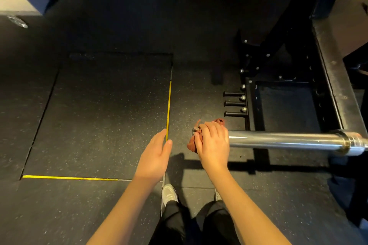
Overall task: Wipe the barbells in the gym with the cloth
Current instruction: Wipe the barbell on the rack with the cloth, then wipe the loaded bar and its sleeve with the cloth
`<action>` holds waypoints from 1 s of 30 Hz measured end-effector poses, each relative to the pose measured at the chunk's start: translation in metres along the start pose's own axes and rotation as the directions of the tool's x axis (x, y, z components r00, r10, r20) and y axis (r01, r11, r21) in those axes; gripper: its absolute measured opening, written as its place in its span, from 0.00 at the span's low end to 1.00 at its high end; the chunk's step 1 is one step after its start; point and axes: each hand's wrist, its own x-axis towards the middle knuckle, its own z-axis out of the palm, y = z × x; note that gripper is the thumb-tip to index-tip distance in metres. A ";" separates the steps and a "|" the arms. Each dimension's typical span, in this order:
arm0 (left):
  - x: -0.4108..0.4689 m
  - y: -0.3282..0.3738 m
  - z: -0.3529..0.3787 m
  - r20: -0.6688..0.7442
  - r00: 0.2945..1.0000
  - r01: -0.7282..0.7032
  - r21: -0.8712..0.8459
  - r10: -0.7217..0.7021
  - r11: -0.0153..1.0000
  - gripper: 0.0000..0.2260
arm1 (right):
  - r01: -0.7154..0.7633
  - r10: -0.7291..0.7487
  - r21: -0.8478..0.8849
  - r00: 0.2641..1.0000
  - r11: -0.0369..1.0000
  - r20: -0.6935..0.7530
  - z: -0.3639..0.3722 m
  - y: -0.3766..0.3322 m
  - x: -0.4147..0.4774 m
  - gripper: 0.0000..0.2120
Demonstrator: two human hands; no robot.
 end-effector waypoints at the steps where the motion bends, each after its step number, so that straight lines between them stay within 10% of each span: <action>1: -0.001 -0.004 -0.004 -0.010 1.000 0.016 -0.008 -0.016 1.000 0.22 | 0.017 -0.017 0.006 1.000 1.000 -0.014 0.002 -0.003 0.002 0.13; 10: -0.004 -0.021 -0.036 -0.062 0.998 0.016 -0.020 -0.017 1.000 0.22 | 0.127 -0.134 0.082 0.986 0.989 0.095 -0.002 -0.049 0.014 0.13; 13: -0.001 -0.018 -0.057 -0.109 0.994 0.012 -0.055 -0.018 0.998 0.21 | -0.057 -0.016 0.283 0.968 0.957 0.249 -0.017 -0.072 0.026 0.09; 20: 0.011 0.010 -0.116 -0.232 0.972 -0.074 -0.125 0.044 0.989 0.20 | -0.485 0.377 0.715 0.868 0.503 0.323 -0.087 -0.105 0.058 0.05; 30: 0.059 0.138 -0.172 -0.300 0.913 -0.338 -0.170 0.278 0.926 0.19 | -0.296 0.431 0.886 0.894 0.357 0.125 -0.157 -0.097 0.157 0.05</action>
